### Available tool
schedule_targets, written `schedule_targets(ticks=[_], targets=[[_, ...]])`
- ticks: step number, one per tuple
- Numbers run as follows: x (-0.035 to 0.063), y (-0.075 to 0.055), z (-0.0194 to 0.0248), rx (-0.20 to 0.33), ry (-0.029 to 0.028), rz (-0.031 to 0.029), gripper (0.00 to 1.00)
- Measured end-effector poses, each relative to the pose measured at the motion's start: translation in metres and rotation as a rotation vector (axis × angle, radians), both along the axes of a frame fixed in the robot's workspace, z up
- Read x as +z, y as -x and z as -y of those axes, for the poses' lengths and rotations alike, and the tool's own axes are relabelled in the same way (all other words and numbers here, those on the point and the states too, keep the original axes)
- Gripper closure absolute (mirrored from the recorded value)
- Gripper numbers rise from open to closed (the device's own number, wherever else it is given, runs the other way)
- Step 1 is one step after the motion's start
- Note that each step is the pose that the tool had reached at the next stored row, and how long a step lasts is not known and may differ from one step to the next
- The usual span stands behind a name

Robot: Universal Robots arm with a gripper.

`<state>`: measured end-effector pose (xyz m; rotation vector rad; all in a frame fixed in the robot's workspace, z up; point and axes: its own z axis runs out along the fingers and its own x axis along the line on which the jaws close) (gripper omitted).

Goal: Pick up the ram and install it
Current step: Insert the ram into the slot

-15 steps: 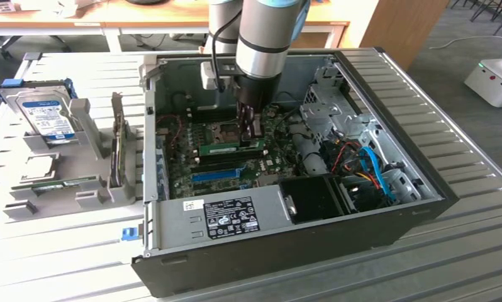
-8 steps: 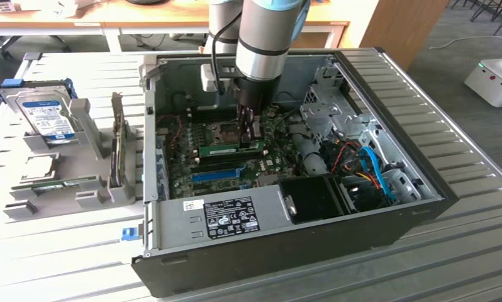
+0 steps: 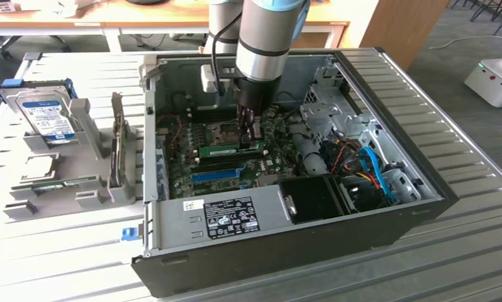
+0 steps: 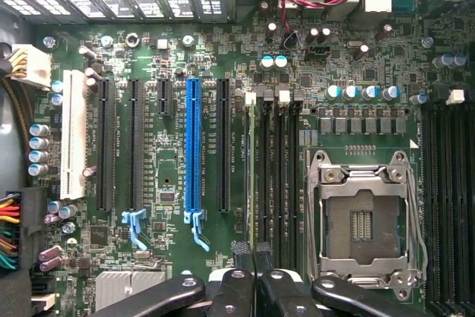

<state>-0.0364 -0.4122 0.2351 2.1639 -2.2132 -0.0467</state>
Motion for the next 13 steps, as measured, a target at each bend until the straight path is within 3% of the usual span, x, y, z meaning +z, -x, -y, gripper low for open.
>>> schedule_targets(ticks=[13], targets=[[-0.0019, -0.0001, 0.0002, 0.000, -0.0003, 0.0001, 0.88]])
